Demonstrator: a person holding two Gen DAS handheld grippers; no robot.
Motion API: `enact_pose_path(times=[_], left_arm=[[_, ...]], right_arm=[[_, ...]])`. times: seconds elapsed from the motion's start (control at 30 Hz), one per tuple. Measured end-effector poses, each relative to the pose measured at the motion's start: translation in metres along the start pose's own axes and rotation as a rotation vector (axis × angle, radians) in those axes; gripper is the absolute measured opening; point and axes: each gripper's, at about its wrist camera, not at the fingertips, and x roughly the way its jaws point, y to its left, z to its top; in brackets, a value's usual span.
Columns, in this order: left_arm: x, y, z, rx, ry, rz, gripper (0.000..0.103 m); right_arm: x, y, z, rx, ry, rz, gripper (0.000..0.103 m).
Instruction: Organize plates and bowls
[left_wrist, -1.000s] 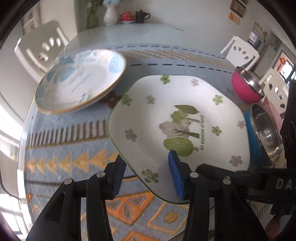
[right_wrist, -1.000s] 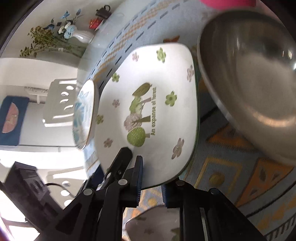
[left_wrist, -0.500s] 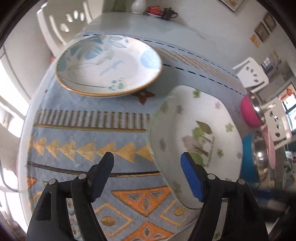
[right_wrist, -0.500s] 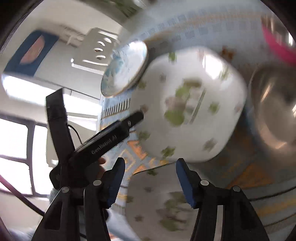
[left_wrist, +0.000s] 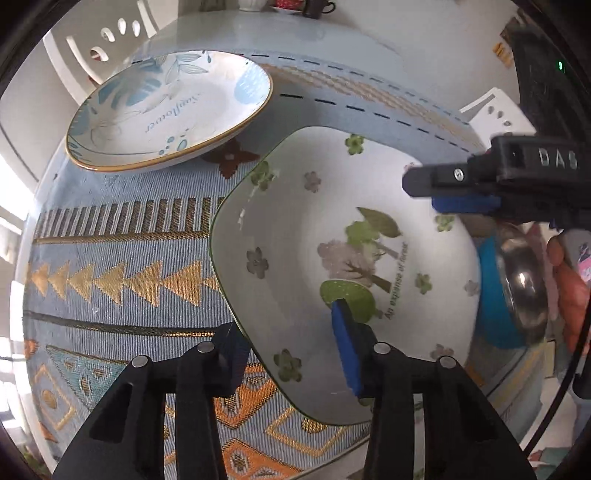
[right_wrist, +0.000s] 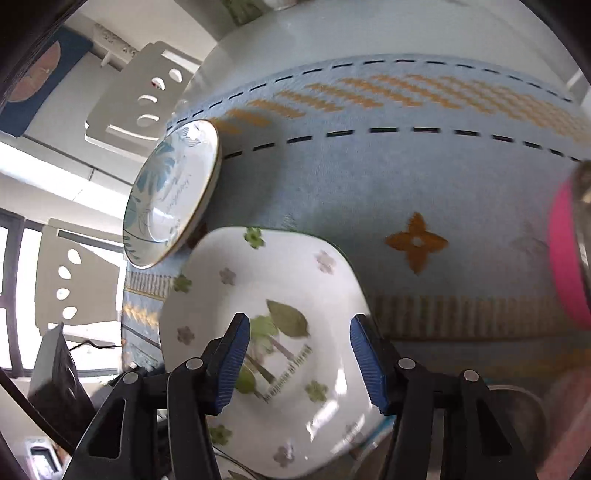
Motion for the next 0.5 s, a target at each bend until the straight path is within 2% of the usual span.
enact_pose_path(times=[0.13, 0.27, 0.4, 0.47, 0.5], left_arm=[[0.000, -0.001, 0.000, -0.003, -0.026, 0.024, 0.036], [0.001, 0.007, 0.009, -0.053, -0.043, 0.035, 0.031], [0.005, 0.012, 0.023, -0.061, -0.061, 0.054, 0.030], [0.007, 0.014, 0.031, -0.069, -0.062, 0.055, 0.030], [0.008, 0.015, 0.036, -0.072, -0.063, 0.055, 0.030]], right_arm=[[0.006, 0.004, 0.010, -0.053, -0.014, -0.011, 0.052], [0.019, 0.018, 0.021, -0.098, -0.006, -0.034, 0.051], [0.001, 0.016, 0.031, -0.125, -0.097, -0.099, 0.052], [0.002, 0.005, 0.039, -0.122, -0.065, -0.150, 0.052], [0.008, -0.002, 0.042, -0.119, -0.021, -0.174, 0.052]])
